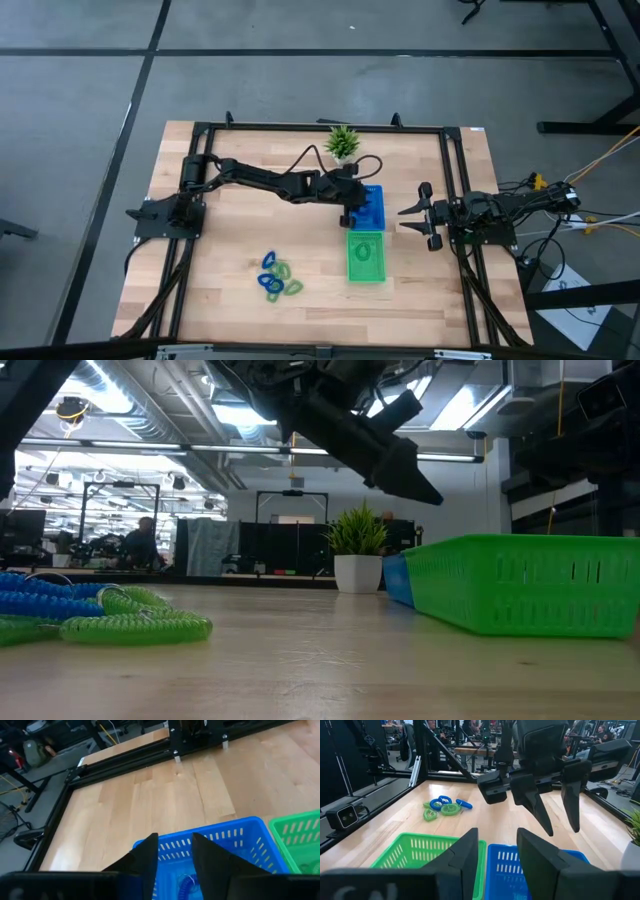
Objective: Sort spring keychains
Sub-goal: Put the blue spring keychain into the blue bin
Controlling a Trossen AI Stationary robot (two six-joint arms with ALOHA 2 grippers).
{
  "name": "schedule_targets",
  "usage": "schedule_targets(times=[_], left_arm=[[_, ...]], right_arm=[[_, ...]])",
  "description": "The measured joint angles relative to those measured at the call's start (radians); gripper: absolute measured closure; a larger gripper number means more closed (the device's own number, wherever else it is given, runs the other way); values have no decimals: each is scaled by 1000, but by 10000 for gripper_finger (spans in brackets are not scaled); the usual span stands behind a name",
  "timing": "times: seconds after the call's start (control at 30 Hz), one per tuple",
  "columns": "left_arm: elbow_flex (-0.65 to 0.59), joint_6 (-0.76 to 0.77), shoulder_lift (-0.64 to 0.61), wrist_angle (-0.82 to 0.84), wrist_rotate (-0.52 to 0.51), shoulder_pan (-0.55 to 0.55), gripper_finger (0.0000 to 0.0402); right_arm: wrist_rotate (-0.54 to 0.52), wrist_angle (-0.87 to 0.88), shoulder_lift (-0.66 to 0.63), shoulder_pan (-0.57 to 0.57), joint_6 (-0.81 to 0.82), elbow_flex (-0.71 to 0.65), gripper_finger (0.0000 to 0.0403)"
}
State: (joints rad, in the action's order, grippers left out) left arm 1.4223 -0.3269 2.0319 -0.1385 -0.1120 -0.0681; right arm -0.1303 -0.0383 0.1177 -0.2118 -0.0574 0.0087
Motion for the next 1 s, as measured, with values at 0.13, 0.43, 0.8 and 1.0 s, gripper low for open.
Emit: schedule_targets(times=[0.13, 0.43, 0.8, 1.0], left_arm=[[0, 9, 0, -8, 0, 0, 270], [0, 9, 0, -30, -2, 1, 263], [0, 10, -2, -49, -2, 4, 265], [1, 9, -9, -46, -3, 14, 270]], right_arm=[[0, 0, 0, 0, 0, 0, 267], [0, 0, 0, 0, 0, 0, 267], [0, 0, 0, 0, 0, 0, 267], [0, 0, 0, 0, 0, 0, 267]])
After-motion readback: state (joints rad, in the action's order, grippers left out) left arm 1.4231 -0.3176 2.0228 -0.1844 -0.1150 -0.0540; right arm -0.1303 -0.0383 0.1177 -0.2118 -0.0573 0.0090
